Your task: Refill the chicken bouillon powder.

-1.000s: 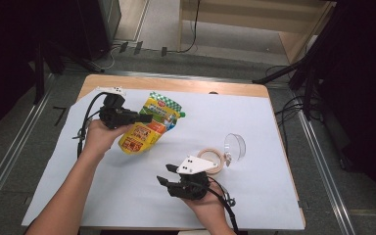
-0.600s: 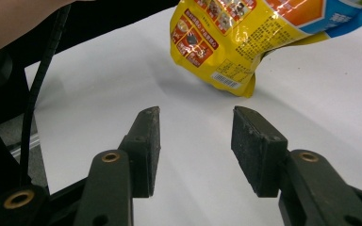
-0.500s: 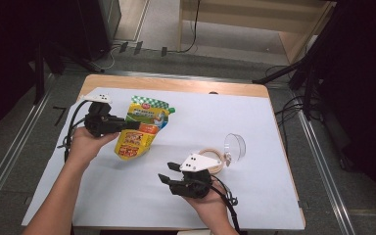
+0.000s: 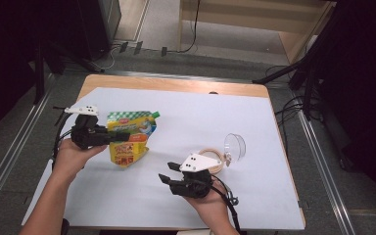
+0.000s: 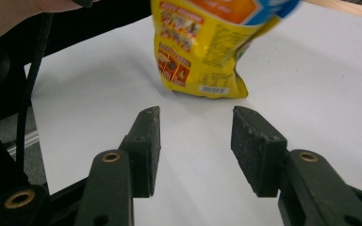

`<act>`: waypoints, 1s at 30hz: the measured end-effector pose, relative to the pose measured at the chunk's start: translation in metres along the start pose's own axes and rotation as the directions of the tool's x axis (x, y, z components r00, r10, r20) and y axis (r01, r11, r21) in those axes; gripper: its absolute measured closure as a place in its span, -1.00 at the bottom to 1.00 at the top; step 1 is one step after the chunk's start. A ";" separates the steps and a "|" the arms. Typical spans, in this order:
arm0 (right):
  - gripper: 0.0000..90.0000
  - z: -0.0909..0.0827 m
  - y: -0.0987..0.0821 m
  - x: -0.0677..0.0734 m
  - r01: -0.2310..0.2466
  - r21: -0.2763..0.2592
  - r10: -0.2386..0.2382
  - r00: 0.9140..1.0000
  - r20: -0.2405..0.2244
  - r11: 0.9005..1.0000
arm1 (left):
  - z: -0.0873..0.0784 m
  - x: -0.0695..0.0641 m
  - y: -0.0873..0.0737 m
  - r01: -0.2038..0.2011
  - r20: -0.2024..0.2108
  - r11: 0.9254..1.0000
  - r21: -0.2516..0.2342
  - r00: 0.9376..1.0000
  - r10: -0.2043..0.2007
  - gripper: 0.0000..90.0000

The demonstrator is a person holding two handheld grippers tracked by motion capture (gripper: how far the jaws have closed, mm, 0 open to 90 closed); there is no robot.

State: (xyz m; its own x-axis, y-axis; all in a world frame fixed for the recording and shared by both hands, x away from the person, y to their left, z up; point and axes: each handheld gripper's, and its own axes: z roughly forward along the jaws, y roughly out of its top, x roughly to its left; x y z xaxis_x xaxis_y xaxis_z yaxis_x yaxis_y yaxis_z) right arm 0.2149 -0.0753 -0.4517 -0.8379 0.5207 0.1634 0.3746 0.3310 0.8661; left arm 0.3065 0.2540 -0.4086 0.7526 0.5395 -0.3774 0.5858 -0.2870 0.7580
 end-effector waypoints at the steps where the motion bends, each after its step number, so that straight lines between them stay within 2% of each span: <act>1: 0.21 0.000 0.000 0.000 0.000 0.001 0.000 1.000 0.001 1.000 | 0.000 -0.001 0.000 -0.007 0.000 1.000 0.001 1.000 0.007 0.73; 3: 0.22 0.000 0.000 0.000 0.001 0.004 -0.001 1.000 0.000 1.000 | -0.001 -0.002 0.001 -0.011 0.023 1.000 -0.004 1.000 0.011 0.67; 7: 0.22 0.000 0.000 -0.001 0.001 0.010 -0.001 1.000 -0.004 1.000 | -0.003 -0.008 0.005 -0.036 0.007 0.999 -0.001 0.999 0.036 0.59; 10: 0.23 -0.001 0.000 -0.002 -0.002 0.010 0.002 1.000 -0.002 1.000 | -0.007 -0.012 0.009 -0.040 0.020 0.999 -0.026 0.999 0.040 0.54; 14: 0.23 -0.002 0.001 -0.004 -0.009 0.014 0.009 1.000 -0.003 1.000 | -0.011 -0.018 0.015 -0.046 0.006 0.999 -0.019 0.999 0.047 0.51; 22: 0.22 -0.003 0.004 -0.005 -0.006 0.042 0.007 1.000 -0.014 0.999 | -0.021 -0.028 0.029 -0.044 -0.014 0.998 -0.034 0.999 0.043 0.44; 25: 0.22 -0.003 0.004 -0.006 -0.006 0.059 0.008 1.000 -0.018 0.998 | -0.023 -0.028 0.036 0.017 -0.021 1.000 -0.012 1.000 -0.017 0.38; 26: 0.22 -0.003 0.004 -0.006 -0.007 0.062 0.008 1.000 -0.018 0.998 | -0.024 -0.028 0.037 0.015 -0.028 1.000 -0.010 0.999 -0.015 0.38; 28: 0.22 -0.003 0.004 -0.007 -0.012 0.061 0.013 1.000 -0.024 0.998 | -0.028 -0.030 0.041 -0.013 -0.036 1.000 -0.023 0.999 0.012 0.38; 30: 0.22 -0.003 0.004 -0.007 -0.011 0.066 0.013 1.000 -0.025 0.998 | -0.032 -0.029 0.045 -0.009 -0.039 1.000 -0.030 0.999 0.008 0.38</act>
State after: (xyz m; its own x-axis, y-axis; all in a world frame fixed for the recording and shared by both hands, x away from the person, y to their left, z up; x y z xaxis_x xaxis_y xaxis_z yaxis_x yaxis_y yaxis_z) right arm 0.2214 -0.0801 -0.4478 -0.8424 0.5055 0.1864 0.4096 0.3761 0.8311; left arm 0.3013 0.2502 -0.3466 0.7447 0.5679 -0.3506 0.5701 -0.2681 0.7766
